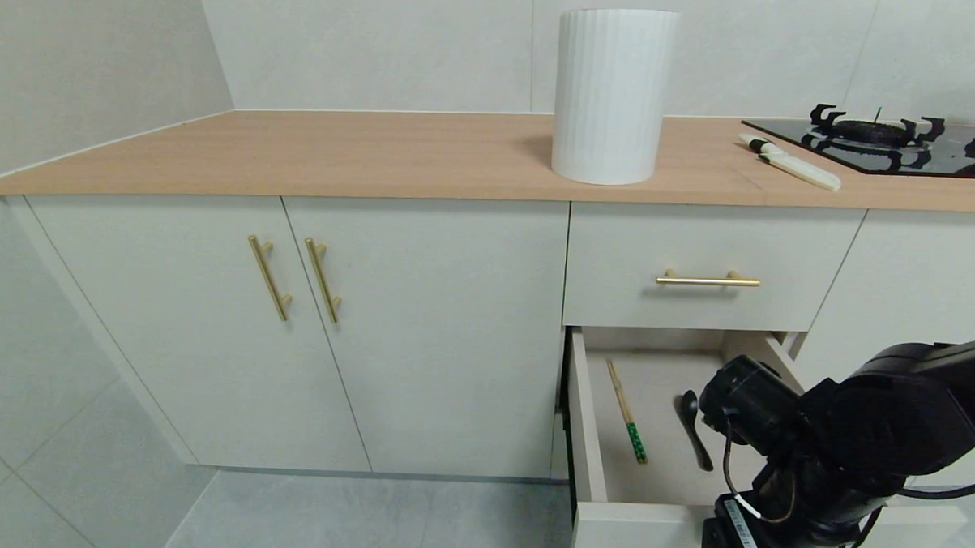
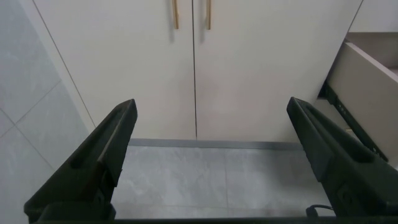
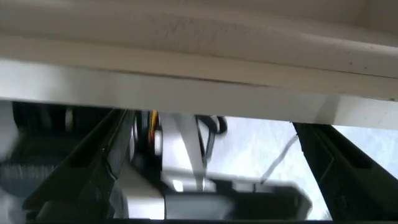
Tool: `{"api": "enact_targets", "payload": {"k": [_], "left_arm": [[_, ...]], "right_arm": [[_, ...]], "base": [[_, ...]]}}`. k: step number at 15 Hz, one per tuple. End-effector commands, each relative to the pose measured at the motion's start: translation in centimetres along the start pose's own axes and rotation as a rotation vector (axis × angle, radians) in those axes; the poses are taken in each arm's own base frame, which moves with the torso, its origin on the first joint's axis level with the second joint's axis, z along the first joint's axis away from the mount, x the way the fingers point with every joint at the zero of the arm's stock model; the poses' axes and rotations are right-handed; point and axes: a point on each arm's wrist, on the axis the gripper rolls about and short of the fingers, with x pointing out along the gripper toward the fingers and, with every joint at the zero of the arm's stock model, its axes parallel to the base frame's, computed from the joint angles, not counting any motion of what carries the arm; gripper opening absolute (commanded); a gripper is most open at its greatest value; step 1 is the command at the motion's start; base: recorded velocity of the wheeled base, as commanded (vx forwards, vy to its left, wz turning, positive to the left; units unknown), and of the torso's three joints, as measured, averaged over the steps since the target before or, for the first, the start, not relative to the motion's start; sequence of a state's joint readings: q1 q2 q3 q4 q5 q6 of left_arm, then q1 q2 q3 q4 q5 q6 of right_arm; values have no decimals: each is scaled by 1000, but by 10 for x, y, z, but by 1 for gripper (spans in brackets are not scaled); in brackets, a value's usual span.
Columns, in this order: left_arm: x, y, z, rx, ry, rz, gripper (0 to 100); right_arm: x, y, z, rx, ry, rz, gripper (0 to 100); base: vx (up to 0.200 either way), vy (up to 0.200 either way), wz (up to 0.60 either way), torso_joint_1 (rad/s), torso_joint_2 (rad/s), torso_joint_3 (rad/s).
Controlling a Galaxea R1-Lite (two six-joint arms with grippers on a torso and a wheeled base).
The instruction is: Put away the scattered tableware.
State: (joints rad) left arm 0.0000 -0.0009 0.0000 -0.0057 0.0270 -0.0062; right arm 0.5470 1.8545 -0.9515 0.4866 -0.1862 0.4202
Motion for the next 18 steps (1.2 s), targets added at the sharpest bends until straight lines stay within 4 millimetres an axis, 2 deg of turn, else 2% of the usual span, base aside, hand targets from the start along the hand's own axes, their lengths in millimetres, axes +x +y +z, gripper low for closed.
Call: {"api": "enact_targets", "payload": {"k": [1,9,13,18], "left_arm": [[0,0,0,0,-1,1,100],[0,0,0,0,0,1,100],[0,0,0,-1,0,1,100],[0,0,0,-1,0,1,100]], "right_arm": [[7,-4,3,20,0,-18,100],[30,-8,27,130,-243,4,100],[35,-9,37,172,-358,37,100],[57,-10,52,239,-514,54,100]], "base": [[0,0,0,0,0,0],[0,0,0,0,0,0],[0,0,0,0,0,0],[0,0,0,0,0,0]]}}
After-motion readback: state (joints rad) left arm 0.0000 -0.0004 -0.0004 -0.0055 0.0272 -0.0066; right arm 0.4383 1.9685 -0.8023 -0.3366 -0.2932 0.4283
